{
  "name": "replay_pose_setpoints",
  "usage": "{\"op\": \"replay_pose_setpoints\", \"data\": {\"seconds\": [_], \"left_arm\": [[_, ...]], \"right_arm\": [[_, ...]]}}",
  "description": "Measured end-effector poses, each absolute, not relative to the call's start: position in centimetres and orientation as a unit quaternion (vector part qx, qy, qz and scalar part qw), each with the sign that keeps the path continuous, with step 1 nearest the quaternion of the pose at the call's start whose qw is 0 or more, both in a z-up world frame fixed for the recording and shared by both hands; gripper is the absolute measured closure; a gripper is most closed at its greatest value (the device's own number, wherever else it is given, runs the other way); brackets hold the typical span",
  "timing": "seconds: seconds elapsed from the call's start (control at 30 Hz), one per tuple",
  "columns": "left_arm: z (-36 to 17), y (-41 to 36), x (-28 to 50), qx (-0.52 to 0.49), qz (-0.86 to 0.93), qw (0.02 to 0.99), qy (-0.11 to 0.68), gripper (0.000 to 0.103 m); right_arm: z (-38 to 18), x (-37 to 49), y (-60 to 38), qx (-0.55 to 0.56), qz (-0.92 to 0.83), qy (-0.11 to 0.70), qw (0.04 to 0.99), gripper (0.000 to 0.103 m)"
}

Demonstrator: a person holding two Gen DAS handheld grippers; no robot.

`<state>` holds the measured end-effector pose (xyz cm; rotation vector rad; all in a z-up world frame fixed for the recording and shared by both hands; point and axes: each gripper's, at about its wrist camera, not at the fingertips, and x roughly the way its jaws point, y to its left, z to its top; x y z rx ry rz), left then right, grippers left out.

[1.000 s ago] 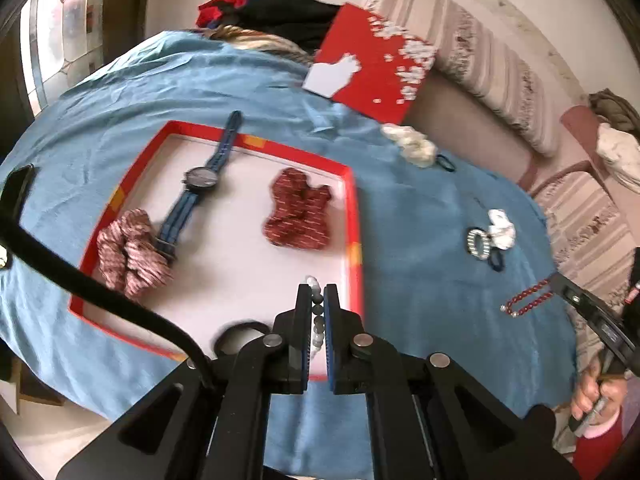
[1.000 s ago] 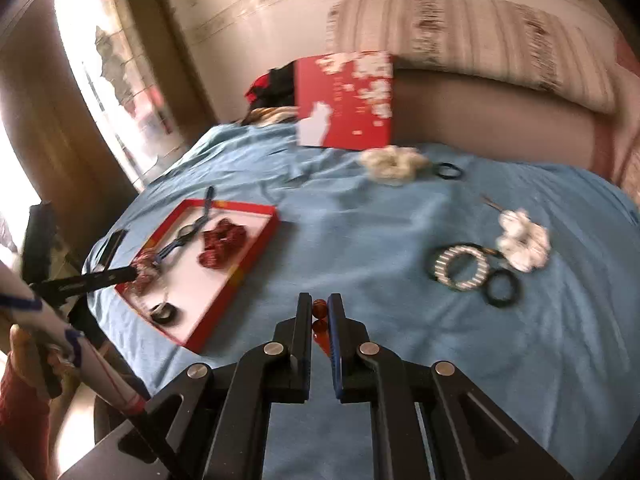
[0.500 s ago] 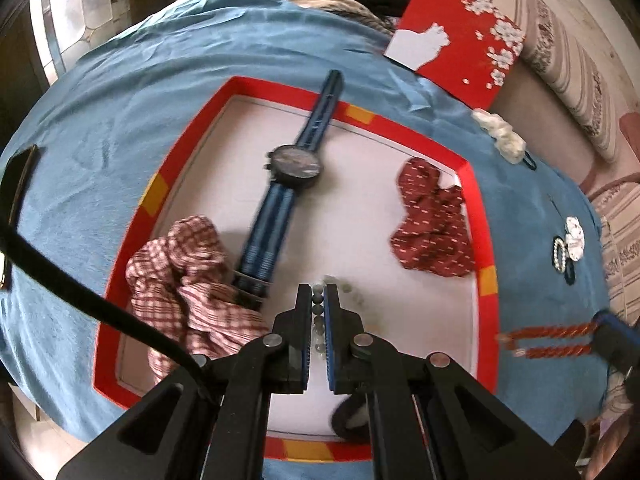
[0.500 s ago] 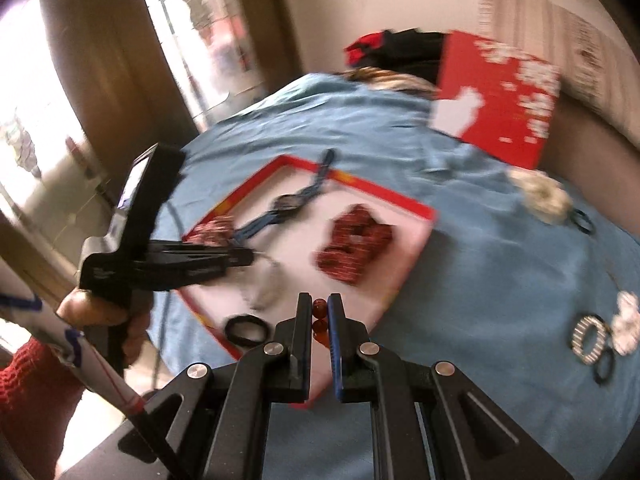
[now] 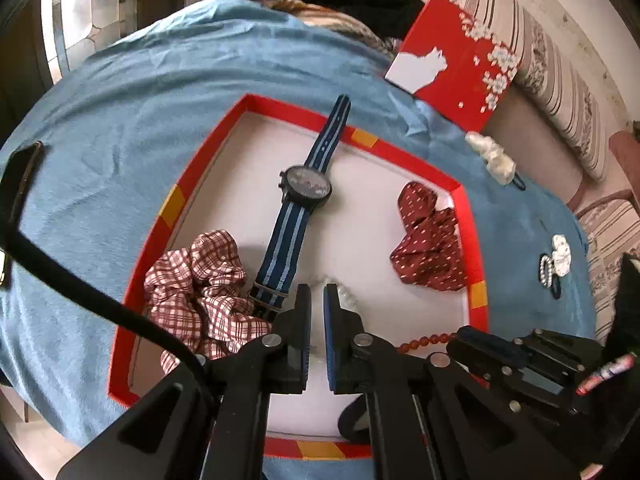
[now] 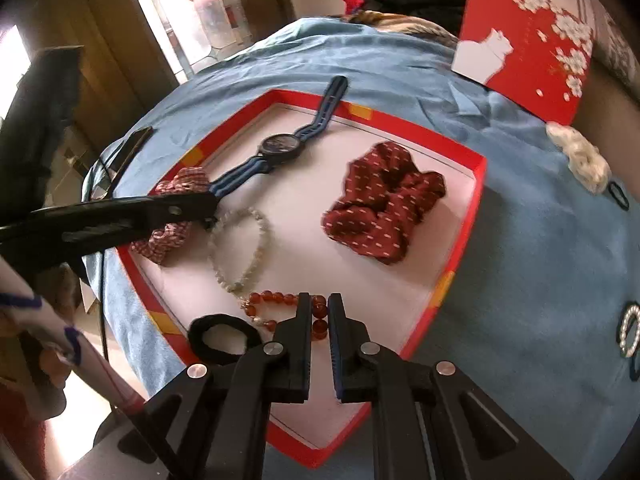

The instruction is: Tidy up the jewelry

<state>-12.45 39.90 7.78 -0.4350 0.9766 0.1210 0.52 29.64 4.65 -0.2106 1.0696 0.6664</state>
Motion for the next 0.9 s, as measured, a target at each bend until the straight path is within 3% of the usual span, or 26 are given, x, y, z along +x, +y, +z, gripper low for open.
{"op": "replay_pose_setpoints", "data": {"seconds": [0.1, 0.2, 0.3, 0.5, 0.9], "left_arm": [[8.7, 39.7, -13.4, -0.208, 0.060, 0.864, 0.455, 0.098], [9.6, 39.3, -15.2, -0.207, 0.074, 0.869, 0.443, 0.095], [10.4, 39.2, -17.1, -0.212, 0.089, 0.873, 0.431, 0.083], [11.3, 38.6, -20.8, -0.222, 0.111, 0.878, 0.410, 0.077], [9.6, 38.9, -22.6, -0.237, 0.140, 0.865, 0.420, 0.076]], "right_arm": [[5.3, 0.8, 28.9, -0.090, 0.308, 0.495, 0.807, 0.084], [6.4, 0.9, 28.6, -0.095, 0.303, 0.481, 0.817, 0.083], [6.9, 1.8, 28.9, -0.098, 0.295, 0.474, 0.824, 0.083], [5.8, 3.6, 31.5, -0.120, 0.296, 0.479, 0.818, 0.084], [3.4, 10.8, 32.5, -0.130, 0.224, 0.499, 0.827, 0.084]]}}
